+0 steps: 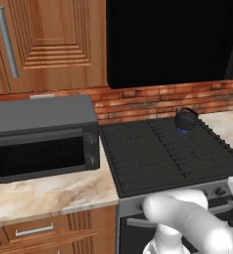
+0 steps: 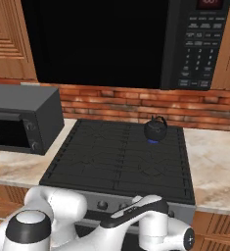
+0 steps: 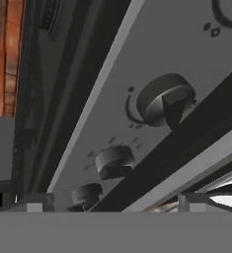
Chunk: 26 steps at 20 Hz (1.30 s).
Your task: Lower the heat of the kettle.
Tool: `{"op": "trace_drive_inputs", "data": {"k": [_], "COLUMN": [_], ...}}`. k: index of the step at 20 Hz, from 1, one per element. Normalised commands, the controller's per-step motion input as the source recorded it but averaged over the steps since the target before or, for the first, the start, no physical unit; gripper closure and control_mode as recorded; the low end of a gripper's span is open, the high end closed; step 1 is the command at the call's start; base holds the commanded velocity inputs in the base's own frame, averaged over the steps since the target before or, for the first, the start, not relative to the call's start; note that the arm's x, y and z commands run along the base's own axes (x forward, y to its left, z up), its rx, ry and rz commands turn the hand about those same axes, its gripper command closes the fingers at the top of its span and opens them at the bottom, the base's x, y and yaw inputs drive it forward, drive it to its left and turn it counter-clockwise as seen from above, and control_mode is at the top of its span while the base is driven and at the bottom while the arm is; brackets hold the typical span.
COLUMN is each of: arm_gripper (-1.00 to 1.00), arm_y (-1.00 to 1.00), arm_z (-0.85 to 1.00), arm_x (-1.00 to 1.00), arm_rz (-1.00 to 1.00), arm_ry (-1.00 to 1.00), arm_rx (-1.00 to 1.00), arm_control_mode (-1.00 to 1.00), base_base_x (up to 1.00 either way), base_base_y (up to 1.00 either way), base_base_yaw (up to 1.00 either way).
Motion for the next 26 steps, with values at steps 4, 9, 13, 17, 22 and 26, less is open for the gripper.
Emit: {"op": "trace_drive_inputs", "data": {"k": [4,9,13,17,22,26], "arm_gripper": [-1.0,-1.0,-1.0,-1.0,-1.0,-1.0], "arm_y": [-0.12,-0.06,-0.03,0.0,-0.03,-0.08], "arm_z": [-0.22,-0.27,-0.35,-0.27,-0.06,0.0], "arm_x": [0.47,0.25,0.0,0.0,0.08,0.15], "arm_rz": [0.0,0.0,0.0,0.0,0.0,0.0], "arm_ry": [0.0,0.0,-0.03,-0.03,-0.02,0.0], "arm_rx": [0.02,0.02,0.02,0.02,0.04,0.05], "arm_control_mode": [-1.0,-1.0,-1.0,-1.0,-1.0,-1.0], "base_base_x": [0.0,0.0,0.0,0.0,0.0,0.0], "base_base_y": [0.0,0.0,0.0,0.0,0.0,0.0], "base_base_yaw": [0.0,0.0,0.0,0.0,0.0,0.0]}}
